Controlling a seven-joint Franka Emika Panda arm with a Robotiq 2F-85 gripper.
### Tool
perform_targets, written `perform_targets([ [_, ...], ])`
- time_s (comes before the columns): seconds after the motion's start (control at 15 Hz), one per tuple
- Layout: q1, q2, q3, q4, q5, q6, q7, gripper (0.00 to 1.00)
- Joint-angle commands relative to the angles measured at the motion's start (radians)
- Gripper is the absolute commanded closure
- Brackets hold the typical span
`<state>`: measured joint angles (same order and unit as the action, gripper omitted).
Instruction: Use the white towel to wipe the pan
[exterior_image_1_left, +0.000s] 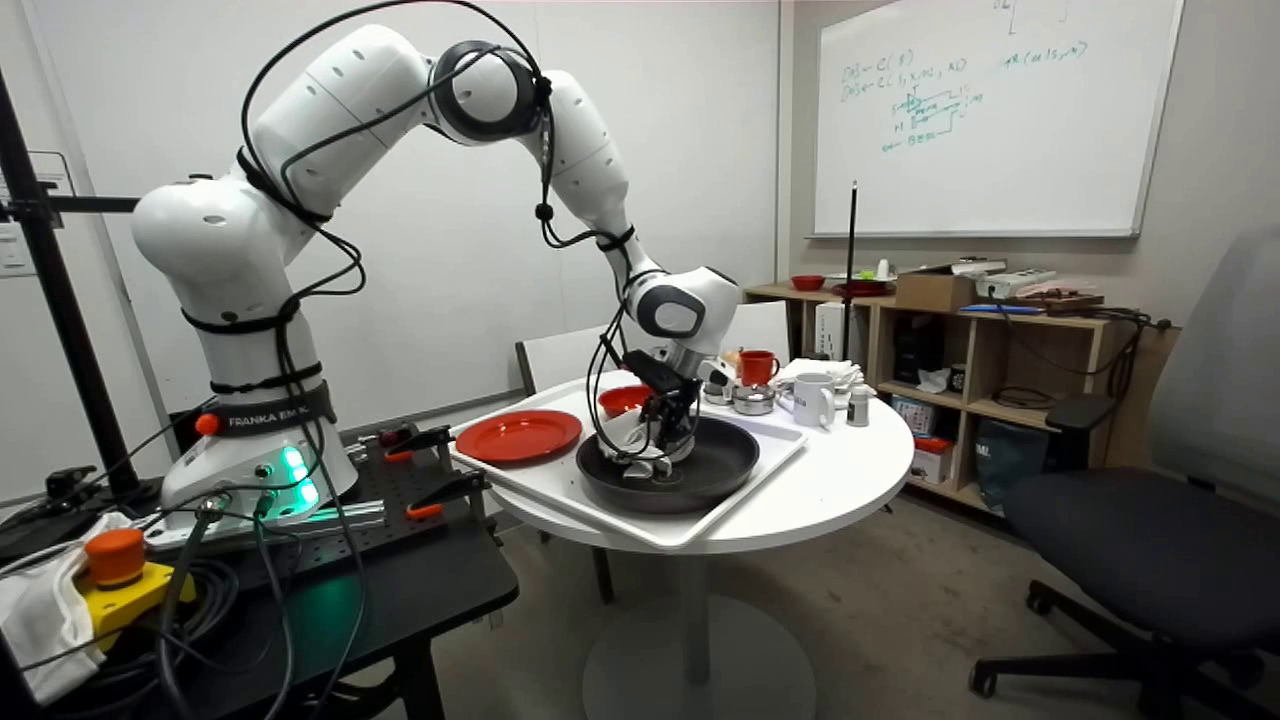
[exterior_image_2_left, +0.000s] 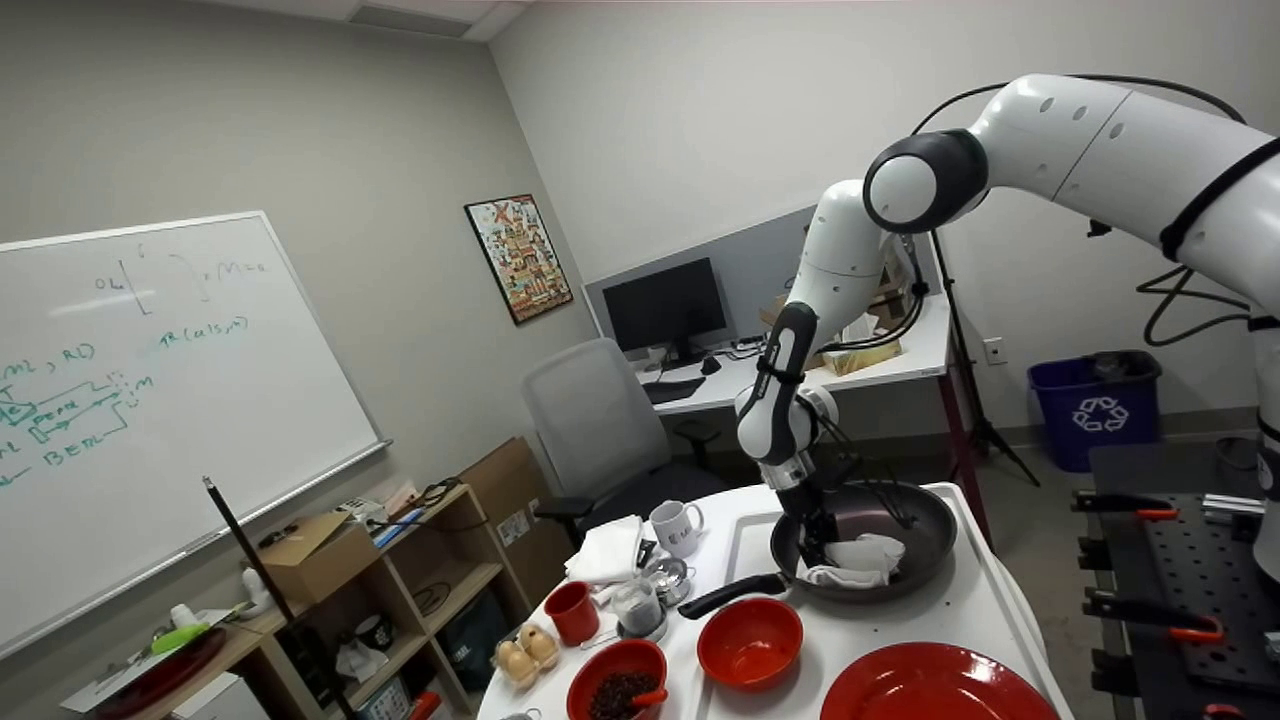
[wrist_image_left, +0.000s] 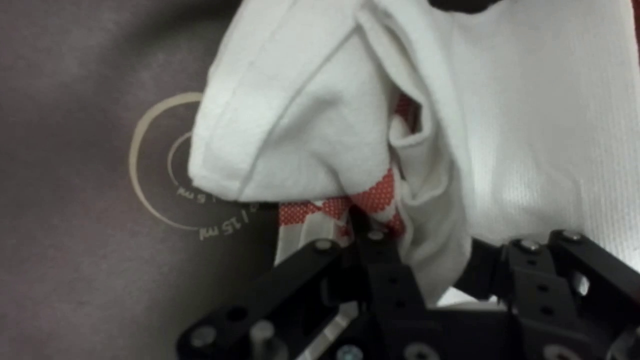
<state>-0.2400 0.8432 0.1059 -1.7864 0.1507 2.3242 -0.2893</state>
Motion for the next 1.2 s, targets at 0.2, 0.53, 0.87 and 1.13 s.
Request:
perform_targets([
  [0.2,-0.039,0.085,0.048,0.058,0.046,0.112,-0.117,0.97],
  [0.53,-0.093,0.104,0.101,0.065,0.092,0.189,-0.2,0.97],
  [0.87,-0.144,0.113,0.152,0.056,0.12,0.254,-0.27,0.97],
  [1.13,-0.189,0.107,0.196,0.027,0.129,0.309,-0.335,0.97],
])
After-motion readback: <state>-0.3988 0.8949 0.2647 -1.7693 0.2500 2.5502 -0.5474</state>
